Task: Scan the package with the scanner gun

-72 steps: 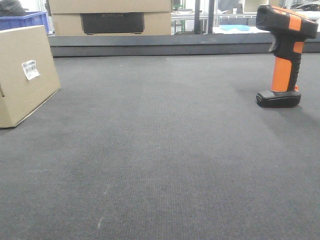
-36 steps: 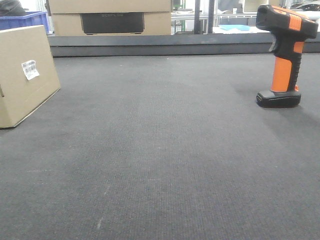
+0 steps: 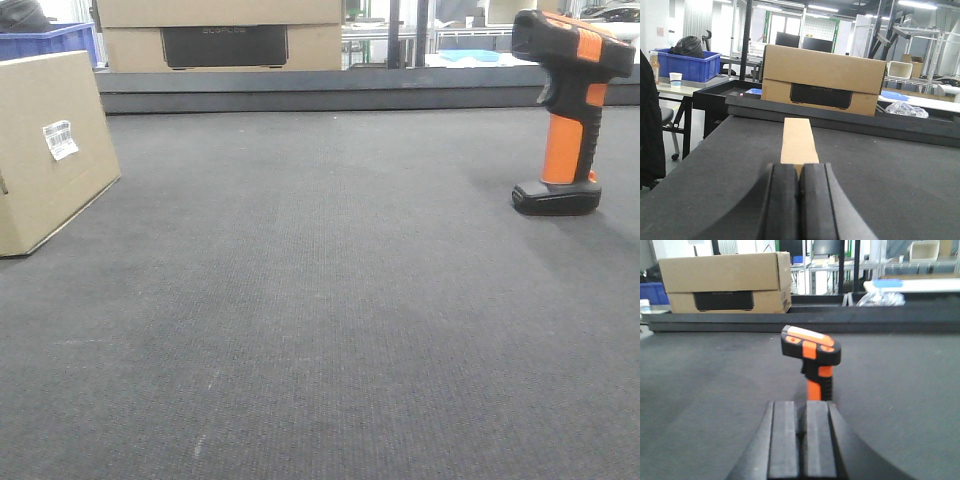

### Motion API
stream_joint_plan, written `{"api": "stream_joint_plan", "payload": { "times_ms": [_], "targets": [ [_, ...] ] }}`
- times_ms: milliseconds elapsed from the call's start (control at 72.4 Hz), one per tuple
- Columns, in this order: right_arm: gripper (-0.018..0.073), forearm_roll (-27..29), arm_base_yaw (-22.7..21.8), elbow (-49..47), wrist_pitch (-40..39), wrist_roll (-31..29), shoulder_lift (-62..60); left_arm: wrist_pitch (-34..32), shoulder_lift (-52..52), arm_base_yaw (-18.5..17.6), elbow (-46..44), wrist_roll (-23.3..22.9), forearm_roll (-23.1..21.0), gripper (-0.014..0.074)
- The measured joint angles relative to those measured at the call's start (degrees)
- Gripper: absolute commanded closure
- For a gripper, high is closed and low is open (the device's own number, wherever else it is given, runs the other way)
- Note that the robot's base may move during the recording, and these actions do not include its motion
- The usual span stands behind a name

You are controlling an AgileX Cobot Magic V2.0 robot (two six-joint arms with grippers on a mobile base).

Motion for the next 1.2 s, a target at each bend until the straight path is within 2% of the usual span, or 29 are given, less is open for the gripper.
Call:
{"api": "stream_joint_plan", "payload": {
  "times_ms": [124, 235, 428, 898, 1201],
  "targets": [
    [0.0727, 1.6, -2.3, 4.8, -4.4, -5.3, -2.5, 0.0, 0.0, 0.0, 0.0, 0.0, 0.0, 0.0707],
    [0.0727, 3.5, -4.2, 10.7, -7.6, -6.1, -5.5, 0.0, 0.0, 0.0, 0.0, 0.0, 0.0, 0.0707],
    [0.0727, 4.1, -4.4, 16.1, -8.6, -6.3, -7.6, 0.0, 0.0, 0.0, 0.0, 0.0, 0.0, 0.0707],
    [0.0727, 1.9, -4.4, 16.3, -9.1, -5.5, -7.7, 0.1, 0.0, 0.0, 0.0, 0.0, 0.0, 0.0707],
    [0.0727, 0.1, -2.1, 16.3, -8.9, -3.2, -7.7, 0.1, 0.0, 0.0, 0.0, 0.0, 0.0, 0.0707]
  ]
}}
